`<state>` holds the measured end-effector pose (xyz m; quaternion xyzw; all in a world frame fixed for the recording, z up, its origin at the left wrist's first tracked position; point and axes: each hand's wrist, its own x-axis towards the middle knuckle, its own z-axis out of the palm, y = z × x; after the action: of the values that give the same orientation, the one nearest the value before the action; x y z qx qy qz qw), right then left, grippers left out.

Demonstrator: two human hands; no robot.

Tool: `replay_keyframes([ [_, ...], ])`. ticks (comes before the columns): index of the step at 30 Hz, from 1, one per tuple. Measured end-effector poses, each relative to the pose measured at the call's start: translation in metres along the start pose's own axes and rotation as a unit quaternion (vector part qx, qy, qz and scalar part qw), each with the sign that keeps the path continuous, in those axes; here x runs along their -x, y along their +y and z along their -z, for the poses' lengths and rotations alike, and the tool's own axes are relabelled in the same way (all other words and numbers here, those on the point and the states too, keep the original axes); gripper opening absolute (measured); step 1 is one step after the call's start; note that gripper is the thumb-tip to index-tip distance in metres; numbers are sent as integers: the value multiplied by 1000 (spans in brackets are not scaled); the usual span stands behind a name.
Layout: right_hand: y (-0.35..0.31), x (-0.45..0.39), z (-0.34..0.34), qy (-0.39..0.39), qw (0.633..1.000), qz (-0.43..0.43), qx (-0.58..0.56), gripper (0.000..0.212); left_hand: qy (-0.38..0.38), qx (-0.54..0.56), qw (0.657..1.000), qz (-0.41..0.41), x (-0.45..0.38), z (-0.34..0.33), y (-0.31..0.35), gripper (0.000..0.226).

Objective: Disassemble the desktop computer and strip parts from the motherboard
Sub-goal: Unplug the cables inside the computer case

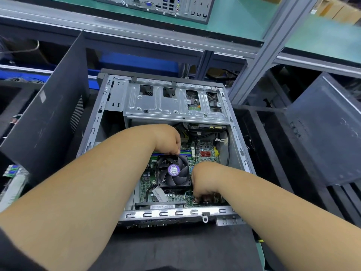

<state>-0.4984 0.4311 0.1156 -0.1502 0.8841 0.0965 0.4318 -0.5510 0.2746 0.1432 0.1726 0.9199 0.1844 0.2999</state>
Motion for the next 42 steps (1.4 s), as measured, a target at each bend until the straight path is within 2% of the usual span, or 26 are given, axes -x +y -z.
replay_keyframes([
  [5,-1,-3,-1,-26,999,-24,-23,13,2,15,1000,1,-1,1,0,18],
  [18,-5,-3,2,-57,996,-66,-29,30,-11,22,1000,4,-2,1,-3,19],
  [29,-7,0,3,-72,990,-75,-91,20,-15,30,999,10,-2,1,-3,20],
  [34,-5,0,0,-112,981,-65,-146,21,-14,31,999,12,-1,2,-3,20],
  [38,-5,-5,1,-97,982,-69,-144,11,-15,27,999,10,-1,2,-2,20],
  [42,-1,-5,-4,-83,985,-64,-138,25,-15,21,1000,10,0,2,-1,21],
])
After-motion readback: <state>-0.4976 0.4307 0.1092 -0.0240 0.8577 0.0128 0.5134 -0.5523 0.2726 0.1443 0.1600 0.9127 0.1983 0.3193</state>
